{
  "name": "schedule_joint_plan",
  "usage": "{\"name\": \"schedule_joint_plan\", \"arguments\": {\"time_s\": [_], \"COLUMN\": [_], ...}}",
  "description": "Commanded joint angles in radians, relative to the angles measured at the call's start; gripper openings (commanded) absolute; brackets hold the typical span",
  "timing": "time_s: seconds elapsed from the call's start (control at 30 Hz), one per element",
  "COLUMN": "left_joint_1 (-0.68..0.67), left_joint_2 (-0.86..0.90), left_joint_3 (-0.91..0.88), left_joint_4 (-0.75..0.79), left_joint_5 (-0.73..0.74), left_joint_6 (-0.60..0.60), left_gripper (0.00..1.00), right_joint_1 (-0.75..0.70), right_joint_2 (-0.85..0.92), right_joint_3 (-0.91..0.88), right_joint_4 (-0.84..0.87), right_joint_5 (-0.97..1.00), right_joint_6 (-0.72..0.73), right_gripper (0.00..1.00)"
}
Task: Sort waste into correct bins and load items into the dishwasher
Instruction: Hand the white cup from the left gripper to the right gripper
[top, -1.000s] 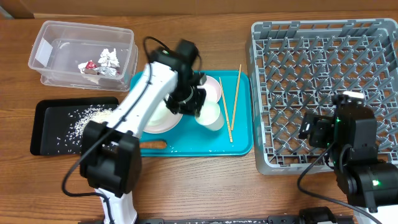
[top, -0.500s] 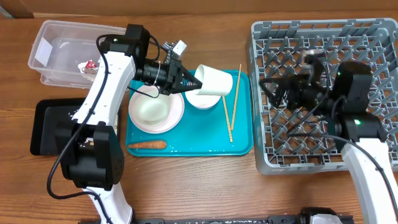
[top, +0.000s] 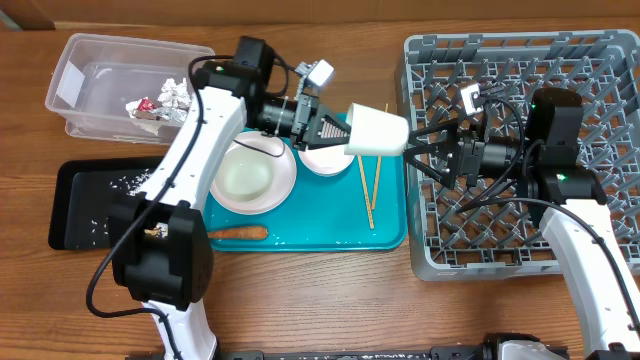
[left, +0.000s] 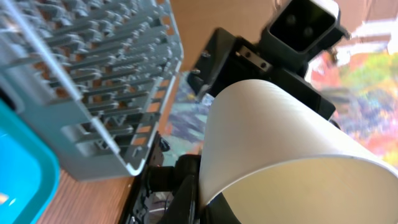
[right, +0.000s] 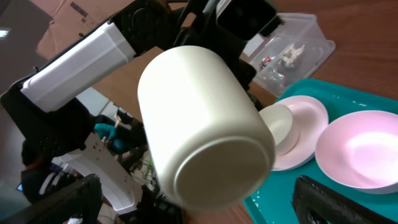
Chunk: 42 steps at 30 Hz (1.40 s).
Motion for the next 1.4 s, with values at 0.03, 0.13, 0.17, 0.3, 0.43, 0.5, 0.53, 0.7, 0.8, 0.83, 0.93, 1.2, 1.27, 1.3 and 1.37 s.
{"name": "schedule_joint_plan", "arguments": {"time_s": [0.03,0.13,0.17,0.3,0.43,0.5,0.53,0.7,0.8,0.83,0.93,1.2,1.27,1.3,1.37], "left_joint_1": [-0.051,-0.079,-0.087,-0.111,-0.115,-0.115,-0.115,-0.119,-0.12,-0.119,-0.119,-0.119,-0.119,-0.119,-0.119], "left_joint_2": [-0.019,-0.019,-0.019,-0.019,-0.019,-0.019,-0.019,-0.019,-0.019,-0.019,-0.019,-0.019,-0.019,-0.019,-0.019], "left_joint_3": [0.021,0.021,0.021,0.02,0.02,0.021,0.02,0.02,0.021,0.02,0.021,0.021,0.021,0.02,0.021], "left_joint_4": [0.066,0.105,0.117,0.178,0.195,0.193,0.194,0.194,0.194,0.194,0.195,0.196,0.19,0.177,0.131], "left_joint_5": [0.067,0.066,0.066,0.064,0.057,0.042,0.042,0.042,0.037,0.035,0.035,0.016,-0.046,-0.087,-0.221], "left_joint_6": [-0.068,-0.107,-0.11,-0.158,-0.179,-0.186,-0.188,-0.188,-0.189,-0.189,-0.189,-0.188,-0.188,-0.188,-0.189], "left_gripper": [0.04,0.04,0.04,0.04,0.04,0.04,0.04,0.04,0.04,0.04,0.04,0.06,0.21,0.28,0.35], "right_joint_1": [-0.002,-0.002,-0.002,-0.002,-0.002,-0.002,-0.002,-0.002,-0.002,-0.002,-0.002,-0.002,-0.002,-0.002,-0.002], "right_joint_2": [-0.003,-0.003,-0.003,-0.003,-0.003,-0.003,-0.003,-0.003,-0.003,-0.003,-0.003,-0.003,-0.003,-0.003,-0.003], "right_joint_3": [0.025,0.025,0.025,0.025,0.025,0.025,0.025,0.025,0.025,0.025,0.025,0.025,0.025,0.025,0.025], "right_joint_4": [0.007,0.007,0.007,0.007,0.007,0.008,0.008,0.032,0.038,0.039,0.04,0.04,0.04,0.039,0.032], "right_joint_5": [-0.053,-0.053,-0.053,-0.055,-0.057,-0.057,-0.057,-0.057,-0.057,-0.057,-0.057,-0.056,-0.056,-0.056,-0.054], "right_joint_6": [-0.01,-0.01,-0.01,-0.01,-0.01,-0.01,-0.01,-0.009,-0.009,-0.009,-0.009,-0.009,-0.009,-0.009,-0.009], "right_gripper": [1.0,1.0,1.0,0.93,0.86,0.85,0.83,0.76,0.74,0.7,0.65,0.58,0.56,0.55,0.54]}}
